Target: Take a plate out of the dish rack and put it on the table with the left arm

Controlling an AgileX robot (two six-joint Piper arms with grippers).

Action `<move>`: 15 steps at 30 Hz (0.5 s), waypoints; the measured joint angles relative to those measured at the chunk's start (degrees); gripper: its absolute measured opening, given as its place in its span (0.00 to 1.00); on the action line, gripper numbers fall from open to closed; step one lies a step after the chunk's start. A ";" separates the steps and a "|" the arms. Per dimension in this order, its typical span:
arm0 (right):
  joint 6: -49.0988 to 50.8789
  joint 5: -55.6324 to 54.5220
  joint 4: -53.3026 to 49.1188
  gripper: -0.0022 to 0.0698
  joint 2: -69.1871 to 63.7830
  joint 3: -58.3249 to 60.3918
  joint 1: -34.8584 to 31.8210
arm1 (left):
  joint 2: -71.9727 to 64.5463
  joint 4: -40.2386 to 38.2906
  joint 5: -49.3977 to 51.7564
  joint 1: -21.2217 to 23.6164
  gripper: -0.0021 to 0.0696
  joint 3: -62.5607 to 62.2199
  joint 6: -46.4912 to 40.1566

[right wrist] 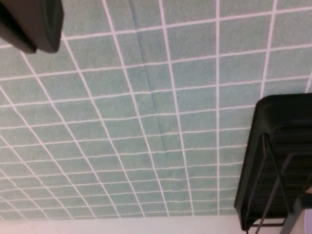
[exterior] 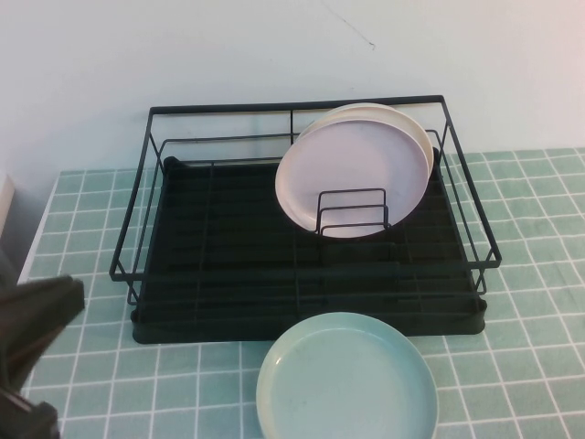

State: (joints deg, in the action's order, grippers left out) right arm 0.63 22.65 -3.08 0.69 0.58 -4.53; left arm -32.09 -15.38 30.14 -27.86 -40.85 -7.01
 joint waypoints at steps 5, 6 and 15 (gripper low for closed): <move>0.00 0.00 0.00 0.03 0.00 0.00 0.00 | -0.01 0.00 0.46 0.00 0.03 3.25 0.00; 0.00 0.00 0.00 0.03 0.00 0.00 0.00 | -0.01 0.00 0.80 0.00 0.03 3.64 0.00; 0.00 0.00 0.00 0.03 0.00 0.00 0.00 | 1.12 0.15 1.73 0.00 0.03 8.46 -0.86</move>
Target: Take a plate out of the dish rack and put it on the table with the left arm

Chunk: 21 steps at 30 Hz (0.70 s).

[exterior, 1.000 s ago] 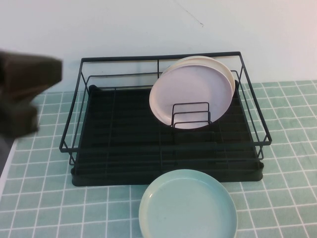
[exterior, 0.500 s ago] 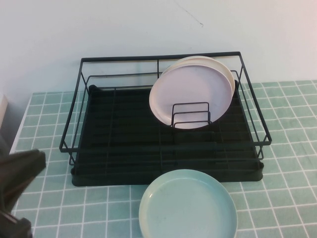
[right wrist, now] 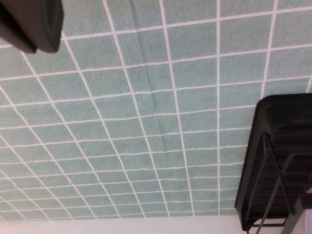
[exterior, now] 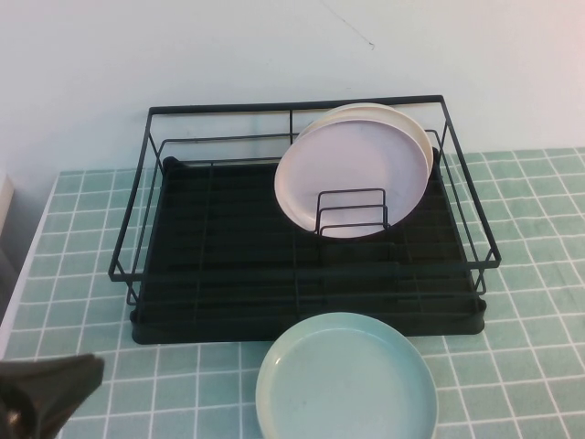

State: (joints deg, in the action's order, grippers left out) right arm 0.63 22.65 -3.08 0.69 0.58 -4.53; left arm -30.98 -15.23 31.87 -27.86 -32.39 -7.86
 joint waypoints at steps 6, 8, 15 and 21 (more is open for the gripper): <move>0.00 0.00 0.00 0.03 0.00 0.00 0.00 | 8.81 7.50 -2.12 0.42 0.03 6.35 2.00; 0.00 0.00 0.00 0.03 0.00 0.00 0.00 | 11.94 12.15 -5.04 2.04 0.03 9.82 7.00; 0.00 0.00 0.00 0.03 0.00 0.00 0.00 | 23.27 17.20 -13.54 10.82 0.03 22.87 15.80; 0.00 0.00 0.00 0.03 0.00 0.00 0.00 | 31.05 14.22 -15.60 19.80 0.03 31.67 17.53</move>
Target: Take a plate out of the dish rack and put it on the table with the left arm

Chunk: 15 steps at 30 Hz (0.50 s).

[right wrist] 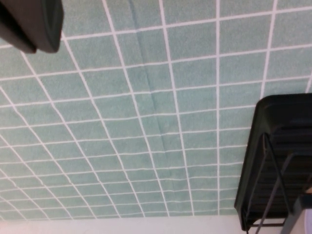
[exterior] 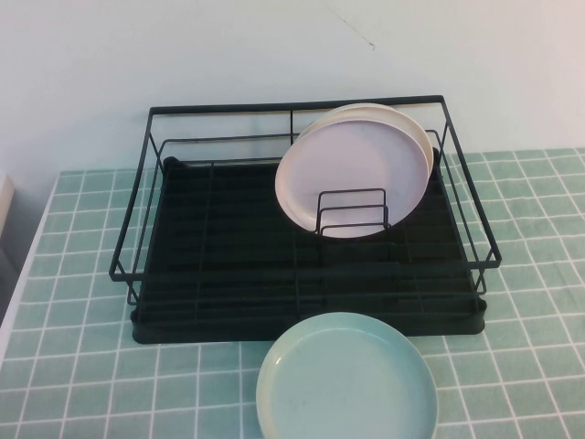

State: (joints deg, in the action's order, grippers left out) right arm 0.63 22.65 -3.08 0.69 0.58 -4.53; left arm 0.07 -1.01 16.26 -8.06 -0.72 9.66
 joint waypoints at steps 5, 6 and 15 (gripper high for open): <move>0.00 0.00 0.00 0.03 0.00 0.00 0.00 | 0.54 -1.33 -0.24 5.99 0.03 1.90 0.10; 0.00 0.00 0.00 0.03 0.00 0.00 0.00 | 0.52 -1.33 -0.09 6.65 0.03 1.90 0.10; 0.00 0.00 0.00 0.03 0.00 0.00 0.00 | 0.65 -1.22 1.90 7.34 0.03 1.79 0.10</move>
